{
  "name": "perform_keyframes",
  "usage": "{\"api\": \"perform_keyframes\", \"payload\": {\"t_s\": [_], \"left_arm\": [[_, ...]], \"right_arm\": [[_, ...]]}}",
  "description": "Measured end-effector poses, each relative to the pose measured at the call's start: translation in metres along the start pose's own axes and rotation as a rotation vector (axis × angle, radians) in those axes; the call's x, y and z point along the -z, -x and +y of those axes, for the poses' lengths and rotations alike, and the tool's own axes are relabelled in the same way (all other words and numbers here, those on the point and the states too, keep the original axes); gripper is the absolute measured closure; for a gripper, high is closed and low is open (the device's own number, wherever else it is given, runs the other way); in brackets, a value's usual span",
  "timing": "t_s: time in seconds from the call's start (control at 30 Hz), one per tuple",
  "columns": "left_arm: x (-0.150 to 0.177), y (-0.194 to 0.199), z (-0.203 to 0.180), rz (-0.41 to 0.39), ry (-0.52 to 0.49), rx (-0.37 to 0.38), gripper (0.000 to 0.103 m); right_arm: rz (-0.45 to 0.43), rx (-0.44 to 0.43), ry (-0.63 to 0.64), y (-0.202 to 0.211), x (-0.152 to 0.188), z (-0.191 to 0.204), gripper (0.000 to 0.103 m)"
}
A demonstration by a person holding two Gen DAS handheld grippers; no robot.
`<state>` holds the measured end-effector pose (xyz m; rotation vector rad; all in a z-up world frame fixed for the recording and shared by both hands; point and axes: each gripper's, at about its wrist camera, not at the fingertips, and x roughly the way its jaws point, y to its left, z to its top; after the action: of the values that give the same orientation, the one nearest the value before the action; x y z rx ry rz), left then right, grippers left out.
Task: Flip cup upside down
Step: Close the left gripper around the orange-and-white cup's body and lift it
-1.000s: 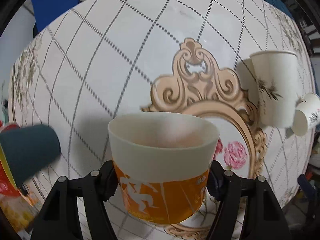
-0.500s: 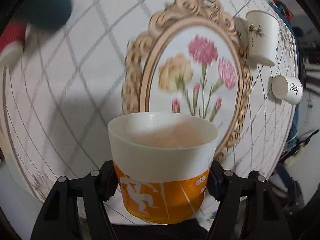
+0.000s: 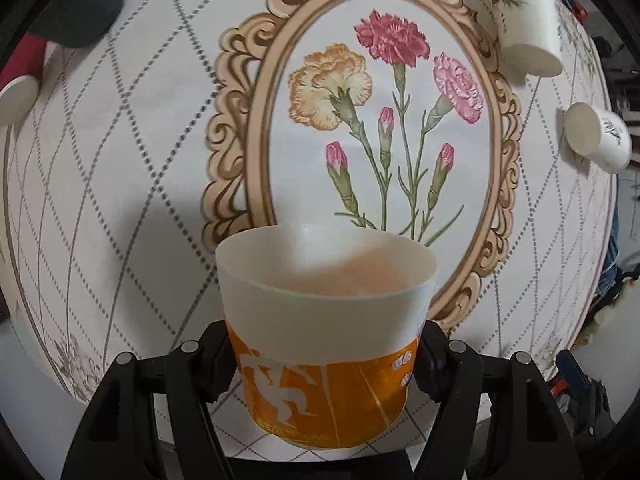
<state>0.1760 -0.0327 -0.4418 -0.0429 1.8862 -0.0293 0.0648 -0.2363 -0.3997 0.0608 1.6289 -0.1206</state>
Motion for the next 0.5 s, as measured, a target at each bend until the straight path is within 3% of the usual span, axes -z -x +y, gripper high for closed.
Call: {"api": "perform_keyframes", "payload": {"t_s": [0.4, 0.43, 0.5], "left_arm": [[-0.003, -0.012, 0.009, 0.018, -0.002, -0.018, 0.033], [-0.015, -0.015, -0.005, 0.043, 0.004, -0.034, 0.033], [-0.011, -0.018, 0.000, 0.053, 0.008, -0.047, 0.028]], "right_arm": [[0.018, 0.019, -0.067, -0.009, 0.017, -0.025, 0.000], [0.017, 0.020, -0.070, -0.008, 0.017, -0.025, 0.000], [0.013, 0.020, -0.074, -0.005, 0.019, -0.027, 0.000]]}}
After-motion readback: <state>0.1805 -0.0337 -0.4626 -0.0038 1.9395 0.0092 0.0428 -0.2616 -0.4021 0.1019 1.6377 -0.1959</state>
